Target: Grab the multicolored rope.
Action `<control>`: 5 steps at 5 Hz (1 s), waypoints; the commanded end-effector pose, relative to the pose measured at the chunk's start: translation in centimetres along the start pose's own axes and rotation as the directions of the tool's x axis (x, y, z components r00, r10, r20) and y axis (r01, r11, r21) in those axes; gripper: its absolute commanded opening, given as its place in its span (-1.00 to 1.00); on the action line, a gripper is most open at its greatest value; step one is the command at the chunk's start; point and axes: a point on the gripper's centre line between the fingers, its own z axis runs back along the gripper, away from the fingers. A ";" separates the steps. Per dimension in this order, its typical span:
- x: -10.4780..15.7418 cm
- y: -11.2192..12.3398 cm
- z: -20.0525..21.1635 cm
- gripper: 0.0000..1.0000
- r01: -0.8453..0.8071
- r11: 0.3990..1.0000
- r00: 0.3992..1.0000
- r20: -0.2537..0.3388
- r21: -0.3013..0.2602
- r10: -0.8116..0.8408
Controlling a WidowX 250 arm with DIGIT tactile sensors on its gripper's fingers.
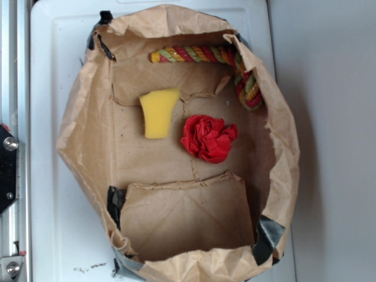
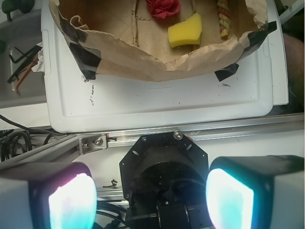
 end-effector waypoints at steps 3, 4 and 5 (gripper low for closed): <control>8.4 3.4 -1.7 1.00 0.043 0.997 0.998 0.032 0.070 -0.045; 11.2 5.2 -3.0 1.00 0.054 0.995 0.997 0.047 0.087 -0.058; 12.9 6.4 -4.4 1.00 0.182 0.976 0.979 0.077 0.116 -0.191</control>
